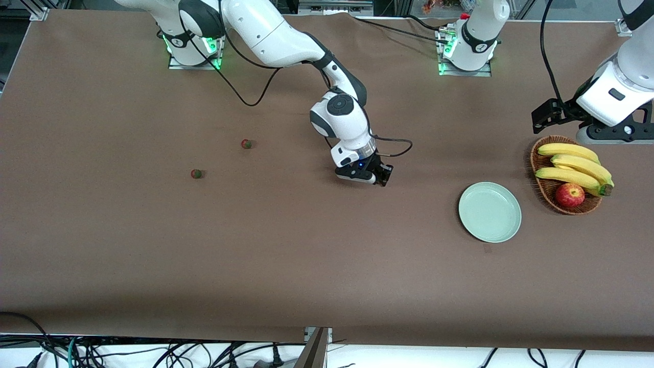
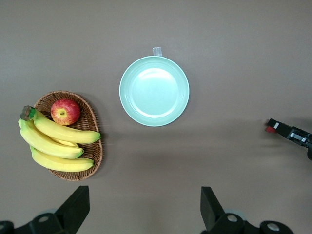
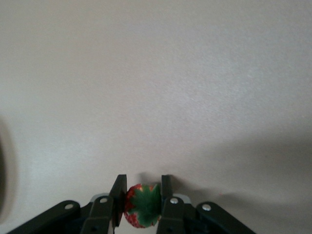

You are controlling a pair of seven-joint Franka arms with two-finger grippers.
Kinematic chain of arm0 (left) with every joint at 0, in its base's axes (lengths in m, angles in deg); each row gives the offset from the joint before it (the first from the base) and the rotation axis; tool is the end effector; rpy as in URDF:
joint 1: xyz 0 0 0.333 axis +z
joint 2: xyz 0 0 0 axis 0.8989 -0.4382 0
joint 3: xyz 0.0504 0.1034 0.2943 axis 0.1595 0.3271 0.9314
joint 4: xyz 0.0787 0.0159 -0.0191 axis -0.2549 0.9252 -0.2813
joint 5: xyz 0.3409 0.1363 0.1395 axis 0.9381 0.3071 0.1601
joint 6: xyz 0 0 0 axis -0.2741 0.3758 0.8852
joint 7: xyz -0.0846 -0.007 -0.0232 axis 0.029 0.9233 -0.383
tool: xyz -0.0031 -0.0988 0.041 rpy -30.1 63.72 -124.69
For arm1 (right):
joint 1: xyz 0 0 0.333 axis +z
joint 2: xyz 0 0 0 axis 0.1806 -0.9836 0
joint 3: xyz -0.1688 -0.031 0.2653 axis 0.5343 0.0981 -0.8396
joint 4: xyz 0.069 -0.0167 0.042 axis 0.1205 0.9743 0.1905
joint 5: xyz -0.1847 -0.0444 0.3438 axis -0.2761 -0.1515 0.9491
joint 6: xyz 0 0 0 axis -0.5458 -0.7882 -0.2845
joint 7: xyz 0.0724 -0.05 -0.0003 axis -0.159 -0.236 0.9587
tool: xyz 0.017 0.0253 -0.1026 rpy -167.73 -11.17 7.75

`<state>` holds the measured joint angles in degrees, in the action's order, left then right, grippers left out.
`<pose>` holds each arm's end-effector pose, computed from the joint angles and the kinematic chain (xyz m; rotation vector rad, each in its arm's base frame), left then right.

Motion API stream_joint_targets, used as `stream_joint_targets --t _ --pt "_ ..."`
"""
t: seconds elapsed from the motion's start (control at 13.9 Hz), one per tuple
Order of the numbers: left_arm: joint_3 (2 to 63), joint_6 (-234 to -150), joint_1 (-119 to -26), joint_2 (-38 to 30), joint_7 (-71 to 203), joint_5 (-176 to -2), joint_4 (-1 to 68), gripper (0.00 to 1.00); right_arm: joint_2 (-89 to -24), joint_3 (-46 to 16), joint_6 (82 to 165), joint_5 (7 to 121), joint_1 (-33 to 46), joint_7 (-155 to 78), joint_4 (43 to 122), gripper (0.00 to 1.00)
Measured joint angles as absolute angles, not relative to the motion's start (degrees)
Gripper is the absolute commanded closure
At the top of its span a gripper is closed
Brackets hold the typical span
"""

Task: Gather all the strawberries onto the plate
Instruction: 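Set the strawberry on the table with the right gripper while the left gripper approaches, then grasp the strawberry with the left gripper while the right gripper reaches another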

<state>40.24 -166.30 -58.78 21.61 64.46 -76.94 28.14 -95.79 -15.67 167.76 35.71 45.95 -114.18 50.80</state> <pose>0.5497 -0.0435 0.5903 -3.0755 0.0085 0.0883 0.4809 0.6332 0.1710 -2.6111 0.5145 -0.3132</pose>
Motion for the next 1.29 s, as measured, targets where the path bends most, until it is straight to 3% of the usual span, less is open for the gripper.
stream_joint_targets --t 0.07,0.14,0.29,0.65,1.08,1.29 --pt "40.2 -166.3 -58.8 21.6 64.5 -76.9 28.1 0.00 -95.8 -15.4 167.7 35.7 45.9 -114.2 50.4 0.62" --pt "40.2 -166.3 -58.8 21.6 64.5 -76.9 28.1 0.00 -95.8 -15.2 167.7 35.7 45.8 -114.2 50.1 0.34" --pt "40.2 -166.3 -58.8 21.6 64.5 -76.9 28.1 0.00 -95.8 -15.1 167.7 35.7 45.8 -114.2 49.9 0.15" --pt "40.1 -166.3 -58.8 21.3 64.4 -77.0 28.3 0.00 -93.9 -14.4 161.8 35.7 45.0 -113.9 48.3 0.14" --pt "38.7 -167.0 -62.7 12.5 64.3 -80.2 29.2 0.00 -83.4 -14.1 135.7 35.8 34.6 -93.6 47.6 0.14" --pt "37.5 -173.6 -63.6 6.2 64.3 -84.2 29.3 0.00 -78.8 -13.6 126.3 35.8 28.9 -81.6 51.7 0.14"
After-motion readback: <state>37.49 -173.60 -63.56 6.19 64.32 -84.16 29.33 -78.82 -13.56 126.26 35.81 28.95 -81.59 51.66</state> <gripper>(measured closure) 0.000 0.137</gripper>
